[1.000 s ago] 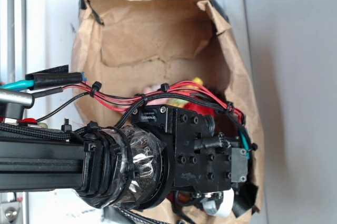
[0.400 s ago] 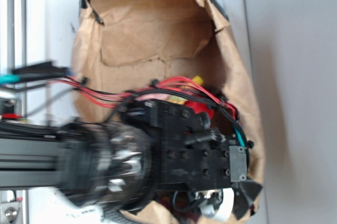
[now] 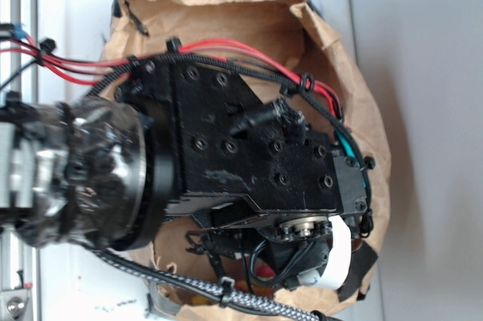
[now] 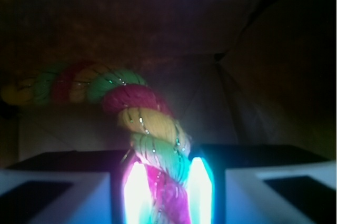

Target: Grab the multicolored rope.

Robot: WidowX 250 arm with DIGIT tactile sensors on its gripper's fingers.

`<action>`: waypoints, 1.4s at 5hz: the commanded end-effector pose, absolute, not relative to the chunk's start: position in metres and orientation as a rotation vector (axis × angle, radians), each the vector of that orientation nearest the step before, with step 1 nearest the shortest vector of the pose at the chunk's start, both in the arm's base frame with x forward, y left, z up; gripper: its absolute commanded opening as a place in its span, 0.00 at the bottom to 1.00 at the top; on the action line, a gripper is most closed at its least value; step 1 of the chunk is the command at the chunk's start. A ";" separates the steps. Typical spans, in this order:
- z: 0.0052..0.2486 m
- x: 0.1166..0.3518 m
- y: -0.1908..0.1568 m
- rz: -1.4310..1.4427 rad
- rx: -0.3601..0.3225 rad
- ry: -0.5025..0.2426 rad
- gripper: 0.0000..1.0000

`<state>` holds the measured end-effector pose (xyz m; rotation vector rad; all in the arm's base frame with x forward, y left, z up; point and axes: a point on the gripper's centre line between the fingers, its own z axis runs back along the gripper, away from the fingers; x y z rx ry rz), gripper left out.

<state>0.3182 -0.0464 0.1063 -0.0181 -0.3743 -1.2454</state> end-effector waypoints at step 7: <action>0.226 0.286 0.013 -0.063 0.133 -0.234 0.00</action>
